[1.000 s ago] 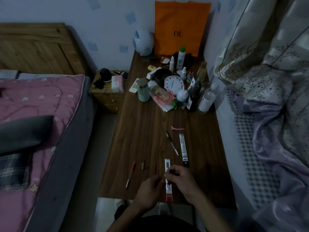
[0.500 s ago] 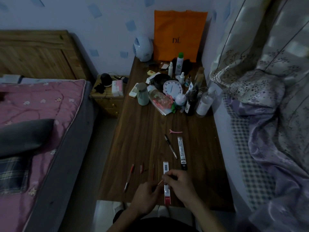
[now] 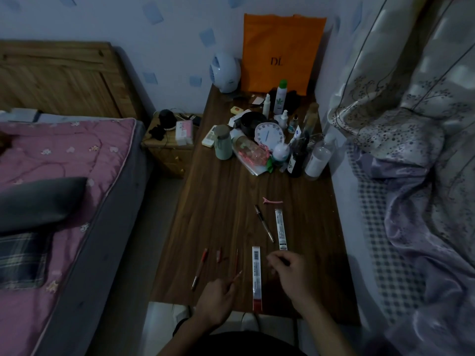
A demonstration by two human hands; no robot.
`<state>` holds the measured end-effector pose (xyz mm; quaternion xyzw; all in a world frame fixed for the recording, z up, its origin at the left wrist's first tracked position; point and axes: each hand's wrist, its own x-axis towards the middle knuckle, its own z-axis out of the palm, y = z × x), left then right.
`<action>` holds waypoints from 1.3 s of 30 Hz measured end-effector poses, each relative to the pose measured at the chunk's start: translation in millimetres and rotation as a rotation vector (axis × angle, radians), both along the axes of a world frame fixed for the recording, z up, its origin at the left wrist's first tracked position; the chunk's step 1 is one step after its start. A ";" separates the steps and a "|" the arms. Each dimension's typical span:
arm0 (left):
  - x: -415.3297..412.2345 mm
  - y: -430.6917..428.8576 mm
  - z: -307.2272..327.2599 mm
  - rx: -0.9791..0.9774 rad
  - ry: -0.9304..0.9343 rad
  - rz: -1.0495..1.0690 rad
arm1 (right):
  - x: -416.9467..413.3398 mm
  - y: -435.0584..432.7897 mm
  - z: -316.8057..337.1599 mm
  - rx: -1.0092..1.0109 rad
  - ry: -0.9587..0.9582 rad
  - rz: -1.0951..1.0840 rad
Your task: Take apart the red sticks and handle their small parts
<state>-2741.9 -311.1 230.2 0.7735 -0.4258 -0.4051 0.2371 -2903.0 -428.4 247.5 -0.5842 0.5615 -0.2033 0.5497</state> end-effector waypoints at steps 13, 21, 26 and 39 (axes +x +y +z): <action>6.3 -2.5 -25.3 0.058 0.234 0.244 | -32.9 -1.3 -87.1 -0.020 0.459 0.100; 0.7 -11.2 -46.1 0.128 0.294 0.228 | -28.8 -2.9 -110.1 -0.110 0.637 0.154; -1.5 -13.8 -58.3 0.103 0.235 0.171 | -30.3 -2.4 -118.2 -0.178 0.667 0.192; -7.6 -15.8 -63.0 0.112 0.321 0.178 | -35.5 -0.1 -121.8 -0.194 0.642 0.227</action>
